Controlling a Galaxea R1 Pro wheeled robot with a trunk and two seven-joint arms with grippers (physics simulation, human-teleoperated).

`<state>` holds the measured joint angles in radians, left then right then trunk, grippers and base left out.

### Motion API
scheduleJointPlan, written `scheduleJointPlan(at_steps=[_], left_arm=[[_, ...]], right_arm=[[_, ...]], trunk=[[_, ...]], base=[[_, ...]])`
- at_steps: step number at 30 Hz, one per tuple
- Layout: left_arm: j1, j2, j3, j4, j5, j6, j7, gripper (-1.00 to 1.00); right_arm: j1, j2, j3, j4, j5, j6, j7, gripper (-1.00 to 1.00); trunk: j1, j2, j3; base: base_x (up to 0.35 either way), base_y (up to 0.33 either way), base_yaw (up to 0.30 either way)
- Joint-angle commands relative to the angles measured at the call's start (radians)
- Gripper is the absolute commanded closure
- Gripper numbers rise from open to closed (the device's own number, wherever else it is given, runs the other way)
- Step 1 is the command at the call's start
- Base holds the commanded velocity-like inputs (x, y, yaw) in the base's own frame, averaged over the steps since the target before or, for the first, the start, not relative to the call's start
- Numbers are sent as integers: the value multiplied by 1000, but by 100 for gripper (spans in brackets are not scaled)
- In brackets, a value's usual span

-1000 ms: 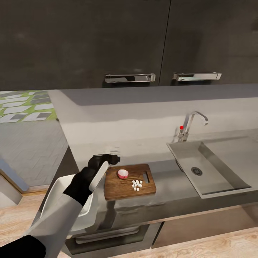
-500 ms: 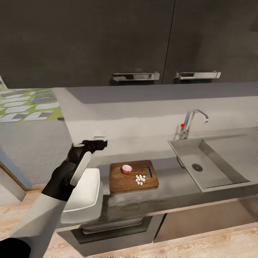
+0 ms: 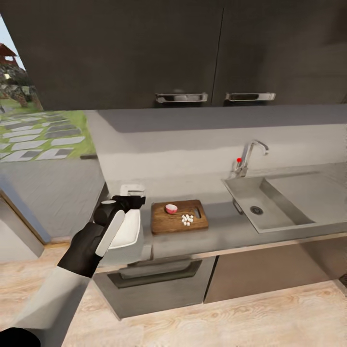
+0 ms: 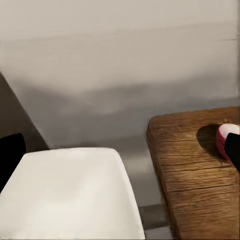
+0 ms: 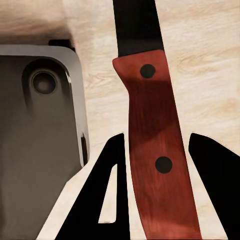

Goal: In the kitchen, take the Vidalia onion out of the sink, dice it on the chopping board with the paring knife, put the diced onion into the bowl on the countertop, then place both the paring knife and the chopping board into the sink.

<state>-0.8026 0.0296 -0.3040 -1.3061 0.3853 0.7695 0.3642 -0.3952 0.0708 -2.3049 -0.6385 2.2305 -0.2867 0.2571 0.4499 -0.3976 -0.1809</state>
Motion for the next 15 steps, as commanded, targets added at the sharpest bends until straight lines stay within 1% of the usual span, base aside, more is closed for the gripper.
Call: scheduleJointPlan(at_steps=[1,15], left_arm=[[-1,1,-3,-1,10,2,10,-100],[2,1,-3,13,10,0,10,-100]], right_arm=[[-2,0,-5,-3,5,-8,4,100],[-2,0,-4,0,5,-8,4,100]], trunk=[[0,-2,-2],[0,-2,-2]], base=[[-338,0,0],[-338,0,0]])
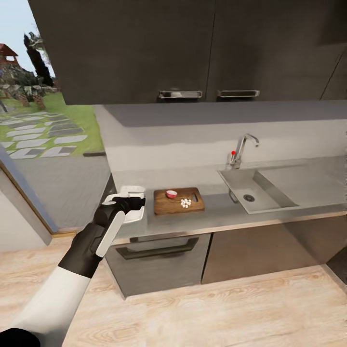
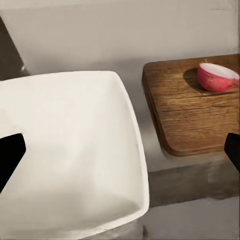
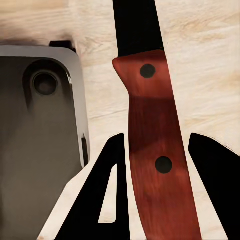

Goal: In the kitchen, take the Vidalia onion out of the sink, dice it on the chopping board with the paring knife, put the diced onion into the bowl on the countertop, then place both the paring knife and the chopping board into the sink.

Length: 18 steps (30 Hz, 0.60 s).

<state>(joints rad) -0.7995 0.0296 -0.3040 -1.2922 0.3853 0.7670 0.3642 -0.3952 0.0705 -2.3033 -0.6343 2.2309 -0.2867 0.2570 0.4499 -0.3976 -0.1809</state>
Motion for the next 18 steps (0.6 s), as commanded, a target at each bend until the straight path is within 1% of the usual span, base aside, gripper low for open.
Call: scheduleJointPlan(at_steps=[1,9,11,13,14,16,18], left_arm=[[-1,1,-3,0,10,2,10,-100],[2,-1,-4,21,10,-1,10,-100],[4,-11,-4,33,10,-2,10,-100],[5,-22,-4,59,10,-3,11,-100],[8,-26,-6,88,9,-5,10,-100],[9,-29,-10,119,9,-8,9,-100],[10,-30,-19,163,9,-22,8,-100]], right_arm=[[-2,0,-5,-4,4,-8,4,100],[-2,0,-5,-4,5,-8,4,100],[-2,0,-5,-4,5,-8,4,100],[-2,0,-5,-4,5,-8,4,100],[-2,0,-5,-3,6,-8,4,100],[-2,0,-5,-3,6,-8,4,100],[-2,0,-5,-2,6,-8,4,100]], trunk=[[0,-2,-2],[0,-2,-2],[0,-2,-2],[0,-2,-2],[0,-2,-2],[0,-2,-2],[0,-2,-2]], base=[[-338,0,0],[-338,0,0],[-338,0,0],[-338,0,0],[-338,0,0],[-288,0,0],[-133,0,0]])
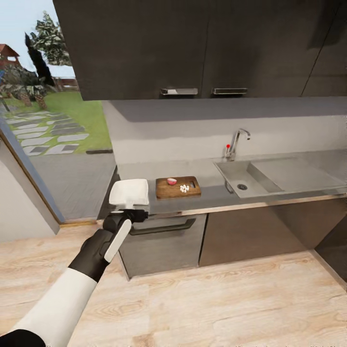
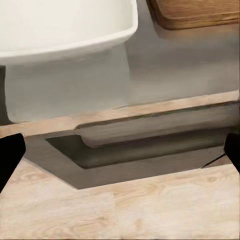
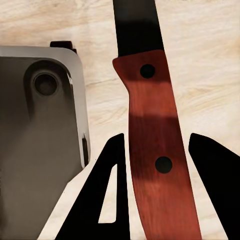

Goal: In the kitchen, take the Vidalia onion out of the sink, dice it on the chopping board with the paring knife, put the diced onion into the bowl on the countertop, then place both the paring knife and the chopping board into the sink.

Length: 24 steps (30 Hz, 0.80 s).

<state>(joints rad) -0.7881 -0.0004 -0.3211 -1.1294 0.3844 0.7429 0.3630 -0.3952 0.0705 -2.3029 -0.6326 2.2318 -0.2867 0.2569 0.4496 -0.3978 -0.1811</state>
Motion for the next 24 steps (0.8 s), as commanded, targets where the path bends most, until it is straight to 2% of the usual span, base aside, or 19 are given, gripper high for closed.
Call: scheduleJointPlan(at_steps=[1,3,5,6,7,8,11,17,18,19,20,22,23,24], left_arm=[[0,0,-15,44,10,-34,7,-100],[4,0,-47,116,10,-115,4,-100],[28,-1,-160,318,11,-336,4,-100],[34,-2,-183,371,11,-389,4,-100],[45,-10,-209,453,11,-479,3,-100],[52,-15,-220,506,11,-542,3,-100],[75,-24,-235,640,11,-708,0,-100],[108,-38,-240,837,11,-912,-49,-100],[111,-43,-240,886,11,-962,-61,-100],[119,-56,-240,981,11,-1058,-80,-100],[122,-63,-240,1022,11,-1101,-86,-100],[130,-80,-240,1111,11,-1189,-93,-100],[133,-87,-240,1146,11,-1231,-96,-100],[144,-93,-239,1176,11,-1284,-98,-100]], right_arm=[[-2,0,-5,1,4,-8,4,100],[-2,-1,-4,14,-6,-8,3,100],[-2,-6,-4,27,-23,-9,2,100],[-2,-10,-4,29,-24,-11,2,100],[-2,-17,-4,30,-24,-17,2,100],[-2,-20,-4,30,-24,-23,2,100],[-2,-24,-4,31,-25,-42,2,100],[-2,-25,-4,33,-24,-58,2,100],[-2,-26,-4,34,-24,-59,2,100],[-2,-27,-4,35,-24,-70,2,100],[-2,-31,-4,44,-24,-84,2,100],[-2,-51,-4,88,-25,-114,1,100],[-2,-69,-4,118,-25,-123,0,100],[-2,-100,-4,168,-26,-131,-5,100]], trunk=[[0,-2,-2],[0,-2,-2],[0,-2,-2],[0,-2,-2],[0,-2,-2],[0,-2,-2],[0,-2,-2],[0,-2,-2],[0,-2,-2],[0,-2,-2],[0,-2,-2],[0,-2,-2],[0,-2,-2],[0,-2,-2]], base=[[-53,0,0],[-28,0,0],[-5,0,0],[-2,0,0],[0,0,0],[0,0,0],[0,0,0],[0,0,0],[0,0,0],[0,0,0],[0,0,0],[0,0,0],[0,0,0],[0,0,0]])
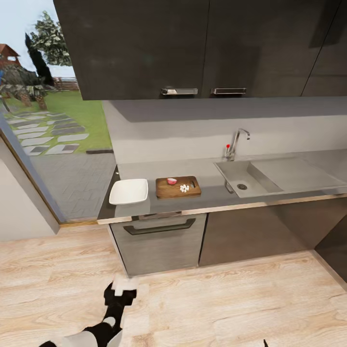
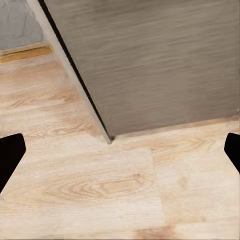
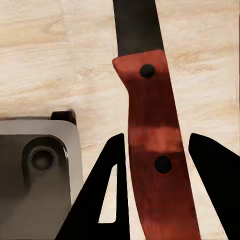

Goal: In the kitchen, take the Vidalia onion out of the sink, dice it on the chopping board with the paring knife, put the diced onion into the bowl on the countertop, then place both the paring knife and the chopping board into the sink.

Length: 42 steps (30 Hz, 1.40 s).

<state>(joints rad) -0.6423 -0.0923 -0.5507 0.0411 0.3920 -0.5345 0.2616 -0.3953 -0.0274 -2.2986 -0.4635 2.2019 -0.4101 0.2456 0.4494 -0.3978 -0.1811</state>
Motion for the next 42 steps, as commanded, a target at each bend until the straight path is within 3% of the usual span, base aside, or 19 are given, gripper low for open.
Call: scheduleJointPlan(at_steps=[1,5,11,15,23,42], left_arm=[[36,-3,-9,26,4,-67,1,-100],[113,-2,-9,35,4,-165,6,-100],[214,17,-8,37,5,-291,9,-100],[262,31,-7,37,7,-378,11,-100],[290,32,-7,37,7,-393,13,-100],[293,32,-5,36,7,-383,13,-100]], right_arm=[[-2,-40,-9,68,4,-12,-12,100],[-2,-66,-9,127,4,-17,-73,100],[-2,-95,-9,294,6,-16,-202,100],[-5,-102,-7,329,9,-16,-215,100],[-7,-103,-7,337,12,-20,-212,100],[-7,-103,-5,337,9,-26,-215,100]], trunk=[[1,-2,-2],[1,-2,-2],[1,-2,-2],[1,-2,-2],[1,-2,-2],[1,-2,-2]], base=[[0,0,0],[0,0,0],[0,0,0],[0,0,0],[0,0,0],[0,0,0]])
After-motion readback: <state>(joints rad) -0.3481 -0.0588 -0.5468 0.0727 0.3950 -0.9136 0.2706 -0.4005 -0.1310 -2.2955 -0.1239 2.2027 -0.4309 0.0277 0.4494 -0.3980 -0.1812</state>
